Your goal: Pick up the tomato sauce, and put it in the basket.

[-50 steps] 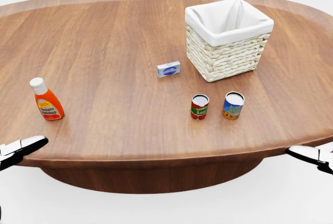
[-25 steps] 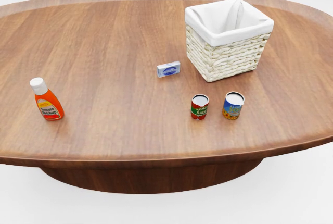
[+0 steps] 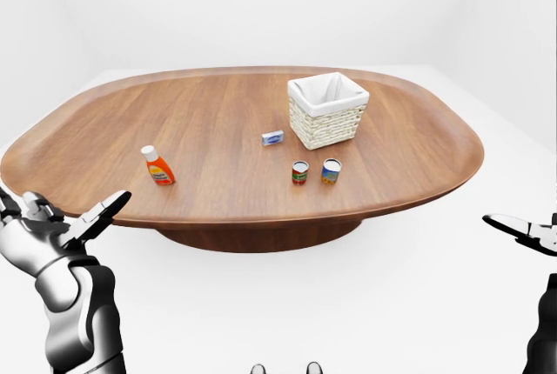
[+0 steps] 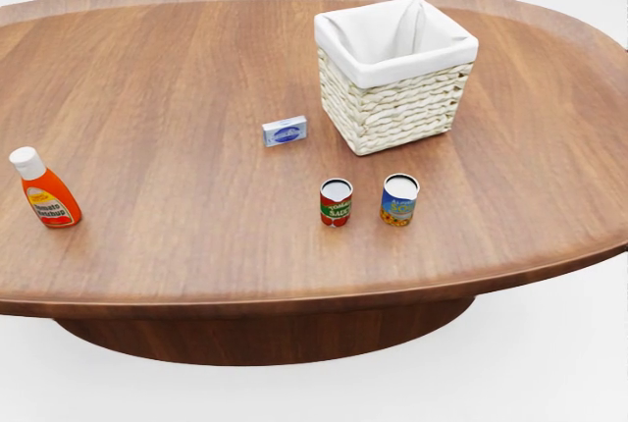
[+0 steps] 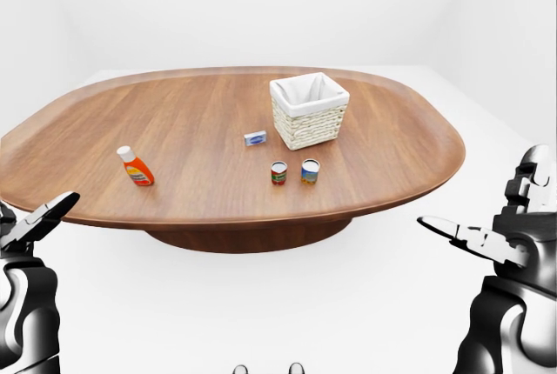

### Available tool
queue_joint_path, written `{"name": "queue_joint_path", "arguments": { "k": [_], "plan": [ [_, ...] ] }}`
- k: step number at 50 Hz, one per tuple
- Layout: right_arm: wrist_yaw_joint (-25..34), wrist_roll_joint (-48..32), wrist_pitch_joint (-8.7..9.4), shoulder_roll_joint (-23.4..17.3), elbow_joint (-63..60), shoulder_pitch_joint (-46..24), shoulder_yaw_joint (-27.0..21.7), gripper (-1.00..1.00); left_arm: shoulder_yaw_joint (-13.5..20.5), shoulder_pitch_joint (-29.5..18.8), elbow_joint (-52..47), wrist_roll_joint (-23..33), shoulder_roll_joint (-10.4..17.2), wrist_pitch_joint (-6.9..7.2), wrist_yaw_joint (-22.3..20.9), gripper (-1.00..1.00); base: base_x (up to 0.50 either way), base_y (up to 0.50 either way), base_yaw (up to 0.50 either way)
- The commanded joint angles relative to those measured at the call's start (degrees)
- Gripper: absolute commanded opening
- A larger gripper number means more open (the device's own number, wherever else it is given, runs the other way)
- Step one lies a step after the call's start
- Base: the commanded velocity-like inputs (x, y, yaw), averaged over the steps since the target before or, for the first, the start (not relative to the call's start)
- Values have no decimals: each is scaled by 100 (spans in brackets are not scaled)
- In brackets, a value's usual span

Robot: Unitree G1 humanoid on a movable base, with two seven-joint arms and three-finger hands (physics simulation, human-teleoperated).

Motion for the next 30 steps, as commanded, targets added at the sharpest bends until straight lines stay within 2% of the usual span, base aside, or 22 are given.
{"name": "queue_joint_path", "arguments": {
  "k": [1,10,17,30],
  "plan": [
    [29,17,0,1,6,-1,7,100,-4,-3,41,18,-2,-65,22,100,0,-22,0],
    [46,56,0,0,-44,13,-27,100,-31,-49,214,0,29,-141,-22,100,0,-22,0],
    [57,62,0,7,-41,16,-22,100,-27,-19,80,0,29,-67,-2,100,0,-22,0],
    [53,75,0,-7,-17,8,-29,100,-17,-14,74,59,25,-72,-16,100,0,-22,0]
  ]
}}
